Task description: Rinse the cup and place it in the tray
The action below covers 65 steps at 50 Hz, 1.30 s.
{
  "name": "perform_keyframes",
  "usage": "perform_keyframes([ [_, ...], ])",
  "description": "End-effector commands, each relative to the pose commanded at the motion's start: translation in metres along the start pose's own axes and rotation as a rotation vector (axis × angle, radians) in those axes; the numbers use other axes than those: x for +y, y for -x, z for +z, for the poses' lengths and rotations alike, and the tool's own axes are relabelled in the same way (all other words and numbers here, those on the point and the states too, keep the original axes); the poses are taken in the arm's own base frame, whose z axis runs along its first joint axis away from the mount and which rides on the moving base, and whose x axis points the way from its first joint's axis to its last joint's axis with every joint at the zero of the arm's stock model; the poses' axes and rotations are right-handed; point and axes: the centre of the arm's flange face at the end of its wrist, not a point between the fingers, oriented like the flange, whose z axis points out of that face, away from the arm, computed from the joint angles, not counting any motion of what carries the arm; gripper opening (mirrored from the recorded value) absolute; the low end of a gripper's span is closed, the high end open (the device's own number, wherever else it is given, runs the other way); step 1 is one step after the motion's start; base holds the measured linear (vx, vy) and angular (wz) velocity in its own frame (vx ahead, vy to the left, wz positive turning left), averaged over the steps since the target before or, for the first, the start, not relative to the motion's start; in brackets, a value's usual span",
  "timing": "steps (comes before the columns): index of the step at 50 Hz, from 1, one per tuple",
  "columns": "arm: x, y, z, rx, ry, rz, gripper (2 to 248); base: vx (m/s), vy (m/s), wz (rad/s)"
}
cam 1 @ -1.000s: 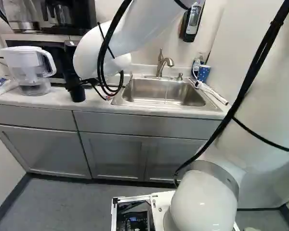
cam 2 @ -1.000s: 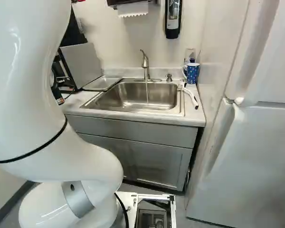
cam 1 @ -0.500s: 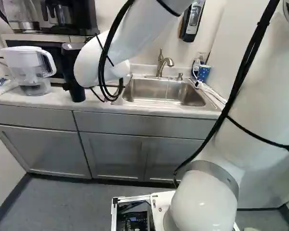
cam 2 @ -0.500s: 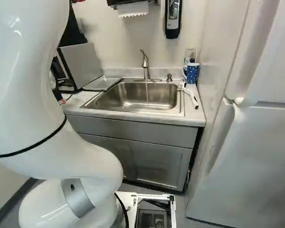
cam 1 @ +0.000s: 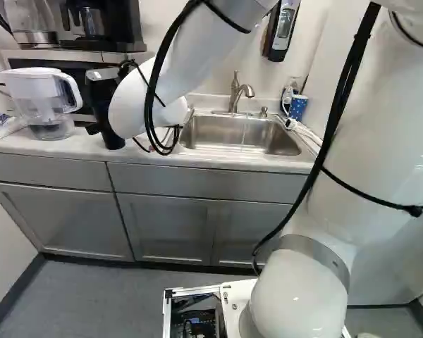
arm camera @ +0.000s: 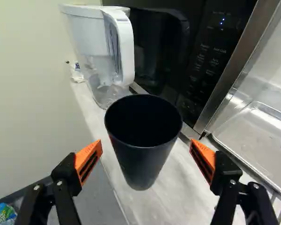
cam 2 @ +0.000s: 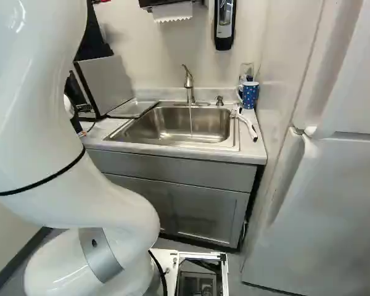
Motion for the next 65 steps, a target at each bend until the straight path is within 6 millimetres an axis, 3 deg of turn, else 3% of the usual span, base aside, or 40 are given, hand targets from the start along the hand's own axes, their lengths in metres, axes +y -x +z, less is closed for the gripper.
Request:
perform_keyframes([
  [20, -0.005, 0.012, 0.005, 0.059, -0.017, -0.014, 247, 0.000, 0.000, 0.000],
  [45, -0.005, 0.033, -0.002, 0.118, -0.012, -0.001, 247, 0.000, 0.000, 0.000],
  [65, -0.005, 0.046, 0.006, 0.127, -0.004, 0.015, 247, 0.000, 0.000, 0.000],
])
